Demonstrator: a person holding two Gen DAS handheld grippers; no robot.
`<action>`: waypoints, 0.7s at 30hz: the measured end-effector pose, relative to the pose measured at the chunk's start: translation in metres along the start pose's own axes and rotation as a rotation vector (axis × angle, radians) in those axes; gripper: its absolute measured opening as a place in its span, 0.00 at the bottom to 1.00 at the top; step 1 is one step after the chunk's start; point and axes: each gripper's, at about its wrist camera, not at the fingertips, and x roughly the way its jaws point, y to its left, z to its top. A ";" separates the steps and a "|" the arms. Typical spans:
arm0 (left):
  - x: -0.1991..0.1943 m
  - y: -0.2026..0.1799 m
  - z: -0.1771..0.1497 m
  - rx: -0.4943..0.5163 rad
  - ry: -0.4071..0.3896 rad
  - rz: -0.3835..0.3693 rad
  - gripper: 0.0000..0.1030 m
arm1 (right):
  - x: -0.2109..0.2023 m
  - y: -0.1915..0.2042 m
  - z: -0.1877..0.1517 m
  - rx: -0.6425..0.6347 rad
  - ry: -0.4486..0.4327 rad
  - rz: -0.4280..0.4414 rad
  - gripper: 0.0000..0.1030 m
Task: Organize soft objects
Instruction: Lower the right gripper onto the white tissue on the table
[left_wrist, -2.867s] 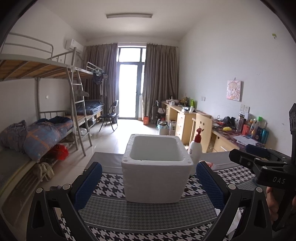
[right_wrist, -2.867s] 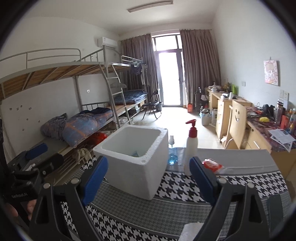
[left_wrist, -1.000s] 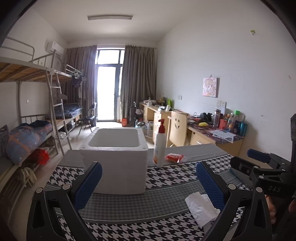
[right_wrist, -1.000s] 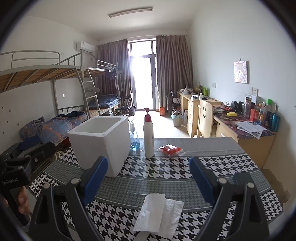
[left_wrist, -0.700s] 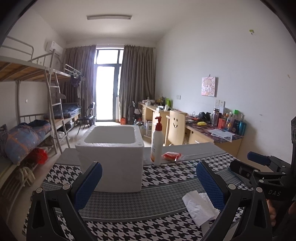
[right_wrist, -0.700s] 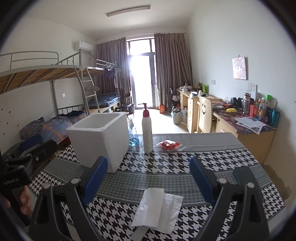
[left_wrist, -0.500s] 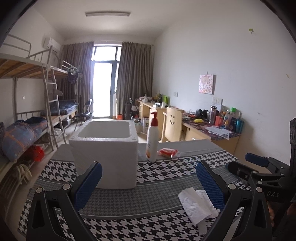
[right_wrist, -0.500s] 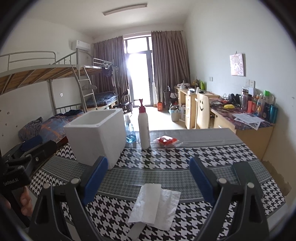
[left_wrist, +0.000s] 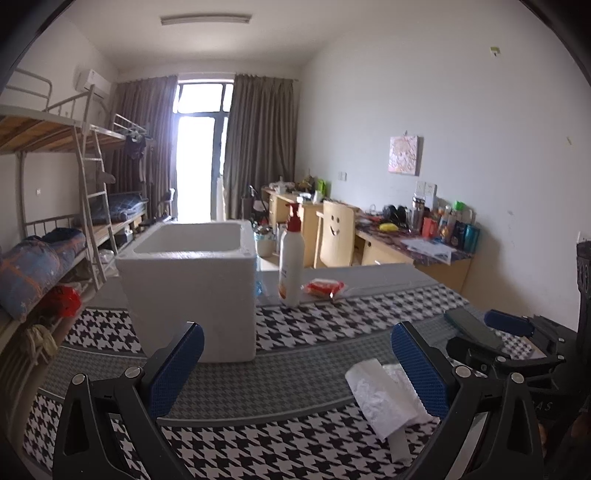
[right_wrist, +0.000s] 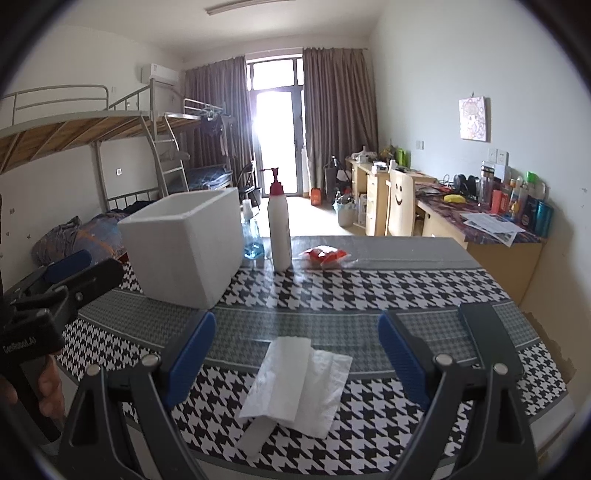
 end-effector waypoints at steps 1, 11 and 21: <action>0.001 0.000 -0.001 -0.003 0.006 -0.002 0.99 | 0.001 0.000 -0.001 0.001 0.007 0.003 0.89; 0.018 -0.003 -0.016 -0.001 0.069 -0.014 0.99 | 0.020 -0.004 -0.020 0.028 0.084 0.012 0.89; 0.031 -0.005 -0.032 -0.021 0.125 -0.009 0.99 | 0.035 -0.010 -0.032 0.049 0.148 0.039 0.89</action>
